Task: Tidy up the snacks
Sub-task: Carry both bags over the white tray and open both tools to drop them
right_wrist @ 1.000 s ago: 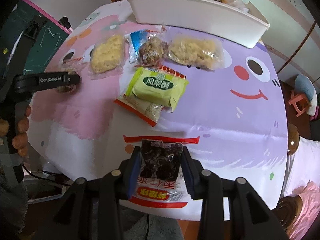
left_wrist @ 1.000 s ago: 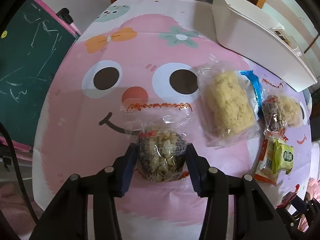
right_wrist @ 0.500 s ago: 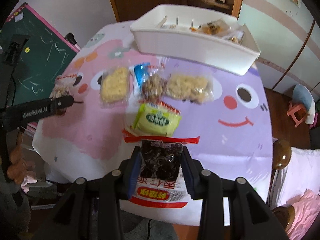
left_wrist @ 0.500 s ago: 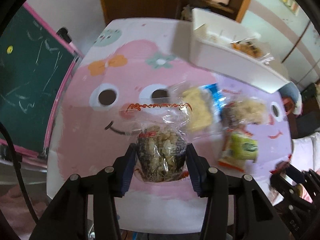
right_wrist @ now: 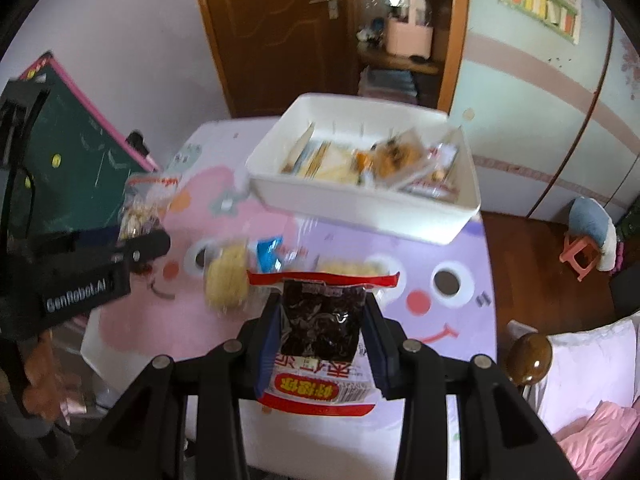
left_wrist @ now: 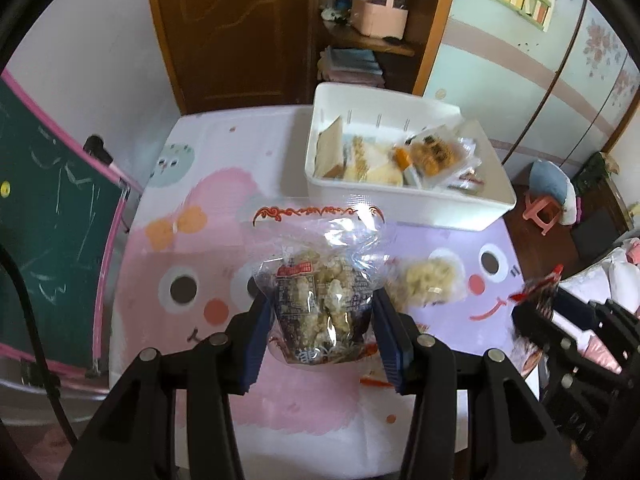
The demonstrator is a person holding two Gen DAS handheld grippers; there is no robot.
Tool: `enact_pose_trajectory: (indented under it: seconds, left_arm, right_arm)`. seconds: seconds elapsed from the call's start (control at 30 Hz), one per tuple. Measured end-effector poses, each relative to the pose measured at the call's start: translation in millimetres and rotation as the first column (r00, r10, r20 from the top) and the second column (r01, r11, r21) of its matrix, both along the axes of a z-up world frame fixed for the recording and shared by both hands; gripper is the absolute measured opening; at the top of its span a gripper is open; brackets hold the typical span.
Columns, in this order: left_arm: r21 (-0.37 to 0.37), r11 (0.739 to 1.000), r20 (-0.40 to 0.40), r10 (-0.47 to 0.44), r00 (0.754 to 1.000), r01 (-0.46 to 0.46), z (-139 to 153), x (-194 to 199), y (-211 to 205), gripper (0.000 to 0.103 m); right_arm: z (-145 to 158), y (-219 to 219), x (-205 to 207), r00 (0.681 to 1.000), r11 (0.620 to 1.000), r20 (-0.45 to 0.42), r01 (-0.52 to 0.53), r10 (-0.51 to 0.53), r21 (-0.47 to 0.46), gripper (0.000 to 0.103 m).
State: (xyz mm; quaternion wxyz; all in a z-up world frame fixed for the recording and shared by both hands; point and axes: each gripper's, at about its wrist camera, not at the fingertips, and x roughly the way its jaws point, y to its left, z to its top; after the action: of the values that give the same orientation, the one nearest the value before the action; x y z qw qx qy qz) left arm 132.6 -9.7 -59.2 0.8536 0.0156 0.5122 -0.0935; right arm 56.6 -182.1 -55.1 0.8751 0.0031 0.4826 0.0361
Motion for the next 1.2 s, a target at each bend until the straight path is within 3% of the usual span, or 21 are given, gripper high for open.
enact_pose_trajectory:
  seconds: [0.37, 0.63, 0.93, 1.2]
  left_arm:
    - [-0.015, 0.998, 0.057, -0.066, 0.996, 0.067, 42.3, 73.3, -33.5, 0.047]
    - [-0.003, 0.994, 0.092, -0.112, 0.989, 0.113, 54.5, 139.1, -61.8, 0.048]
    - [0.003, 0.989, 0.046, -0.15, 0.988, 0.15, 27.3, 204.4, -92.5, 0.048]
    - [0.022, 0.988, -0.024, -0.149, 0.989, 0.15, -12.7, 235.9, -104.9, 0.048]
  right_arm:
    - [57.9, -35.2, 82.3, 0.989, 0.992, 0.091, 0.114, -0.118, 0.047, 0.039]
    - [74.4, -55.0, 154.2, 0.974, 0.98, 0.105, 0.197, -0.2, 0.043, 0.039]
    - [65.6, -67.5, 220.6, 0.966, 0.968, 0.072, 0.245, -0.248, 0.052, 0.04]
    - [29.1, -73.1, 269.5, 0.965, 0.964, -0.016, 0.263, -0.262, 0.03, 0.04]
